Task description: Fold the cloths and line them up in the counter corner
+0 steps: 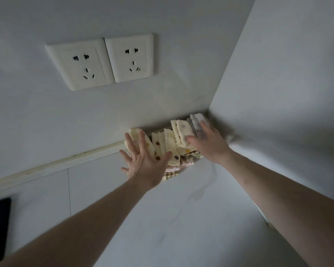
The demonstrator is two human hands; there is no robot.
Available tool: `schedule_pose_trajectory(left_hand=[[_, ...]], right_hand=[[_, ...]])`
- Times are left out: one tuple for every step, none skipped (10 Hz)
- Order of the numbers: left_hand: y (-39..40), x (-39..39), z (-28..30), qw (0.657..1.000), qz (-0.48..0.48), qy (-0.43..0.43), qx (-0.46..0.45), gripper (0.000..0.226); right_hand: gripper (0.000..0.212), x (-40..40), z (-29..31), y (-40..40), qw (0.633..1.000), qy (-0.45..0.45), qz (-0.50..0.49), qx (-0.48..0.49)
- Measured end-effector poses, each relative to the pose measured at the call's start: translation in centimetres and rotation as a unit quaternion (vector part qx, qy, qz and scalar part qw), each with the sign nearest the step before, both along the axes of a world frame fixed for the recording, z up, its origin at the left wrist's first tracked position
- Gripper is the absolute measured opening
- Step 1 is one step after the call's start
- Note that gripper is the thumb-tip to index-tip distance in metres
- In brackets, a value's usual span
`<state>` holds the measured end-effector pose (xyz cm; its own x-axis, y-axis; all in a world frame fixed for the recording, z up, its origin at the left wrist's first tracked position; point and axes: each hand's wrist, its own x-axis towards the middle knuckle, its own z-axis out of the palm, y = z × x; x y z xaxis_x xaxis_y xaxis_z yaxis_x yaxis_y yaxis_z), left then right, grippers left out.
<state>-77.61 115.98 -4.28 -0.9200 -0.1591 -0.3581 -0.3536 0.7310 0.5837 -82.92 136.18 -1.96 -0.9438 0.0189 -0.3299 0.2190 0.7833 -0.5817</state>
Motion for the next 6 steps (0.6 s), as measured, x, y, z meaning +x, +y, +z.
schedule_pose_trajectory(left_hand=[[0.6, 0.0, -0.5, 0.997, 0.011, -0.049, 0.054, 0.096], [1.8, -0.4, -1.1, 0.996, 0.009, -0.049, 0.070, 0.094], [2.7, -1.1, -1.0, 0.994, 0.017, -0.062, 0.085, 0.094], [3.0, -2.0, -0.7, 0.993, 0.018, -0.081, 0.087, 0.093], [2.9, -2.3, 0.0, 0.993, 0.019, -0.090, 0.074, 0.091], [2.7, -1.8, 1.2, 0.996, 0.007, -0.075, 0.055, 0.090]], right_hand=[[0.077, 0.8, -0.5, 0.0, 0.998, 0.015, 0.031, 0.048], [0.077, 0.8, -1.2, 0.6, 1.000, 0.006, -0.009, 0.017], [0.076, 0.5, -0.9, 1.4, 1.000, 0.013, -0.021, 0.002], [0.069, 0.5, 0.0, 1.8, 0.999, 0.026, -0.039, 0.000], [0.067, 0.5, 0.0, 2.2, 0.997, 0.032, -0.075, -0.013], [0.072, 1.3, 0.4, 2.4, 0.995, 0.035, -0.097, -0.011]])
